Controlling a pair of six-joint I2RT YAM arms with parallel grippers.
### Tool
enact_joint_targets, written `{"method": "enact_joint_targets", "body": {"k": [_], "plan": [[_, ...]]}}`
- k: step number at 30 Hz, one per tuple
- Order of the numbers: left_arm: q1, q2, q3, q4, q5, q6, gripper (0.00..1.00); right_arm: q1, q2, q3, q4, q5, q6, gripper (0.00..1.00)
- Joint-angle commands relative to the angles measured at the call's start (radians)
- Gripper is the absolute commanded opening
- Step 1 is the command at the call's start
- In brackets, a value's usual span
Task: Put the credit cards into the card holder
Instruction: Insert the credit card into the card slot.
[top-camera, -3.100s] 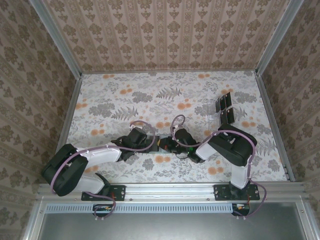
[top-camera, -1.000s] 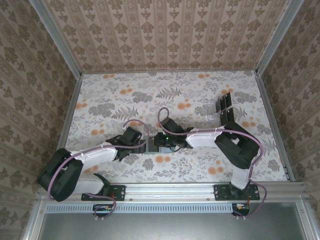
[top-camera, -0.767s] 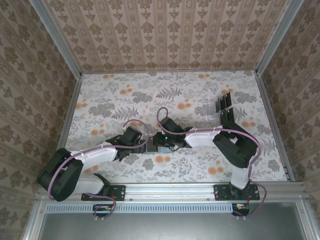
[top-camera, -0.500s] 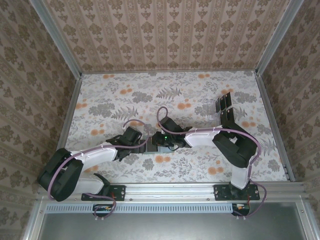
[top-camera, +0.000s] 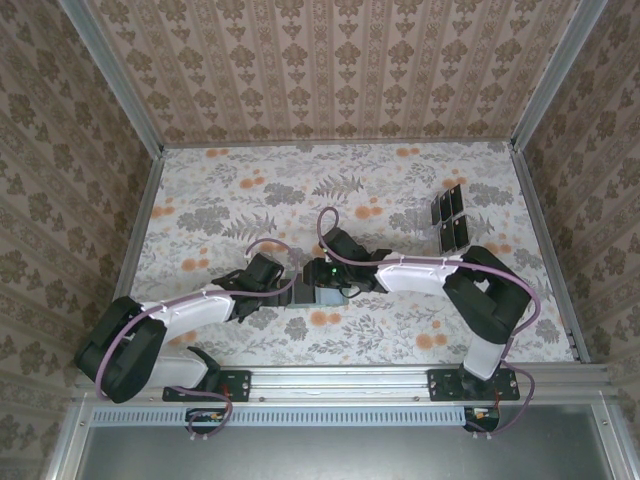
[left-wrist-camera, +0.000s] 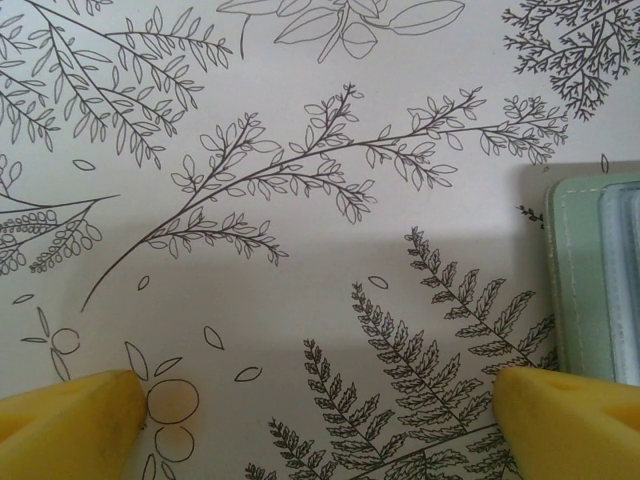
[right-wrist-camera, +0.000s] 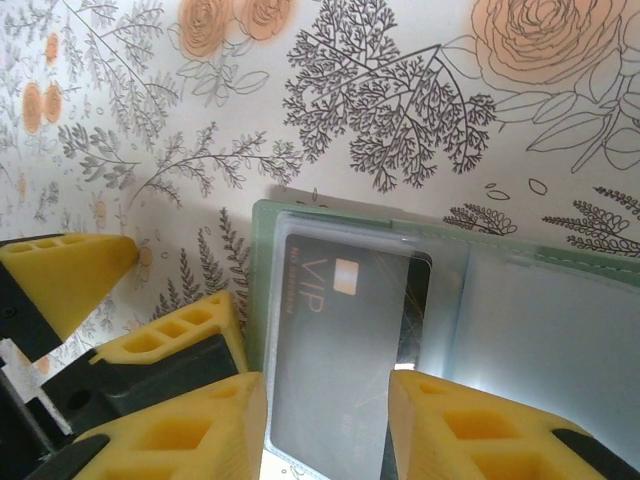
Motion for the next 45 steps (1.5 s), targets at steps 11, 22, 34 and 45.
{"method": "enact_joint_targets", "body": {"k": [11,22,34,45], "plan": [[0.005,0.019,-0.013,0.007,0.026,-0.024,1.00,0.006,0.097,0.043,-0.008,-0.015,-0.004,0.38],[0.004,0.019,-0.013,0.011,0.031,-0.024,1.00,0.013,0.092,0.059,-0.008,-0.035,-0.003,0.38],[0.004,-0.035,0.017,-0.052,-0.008,-0.019,1.00,0.008,-0.064,0.026,-0.046,-0.003,-0.032,0.46],[0.006,-0.127,0.046,-0.128,-0.075,-0.007,1.00,-0.015,-0.156,-0.039,-0.054,0.019,-0.083,0.49]]}}
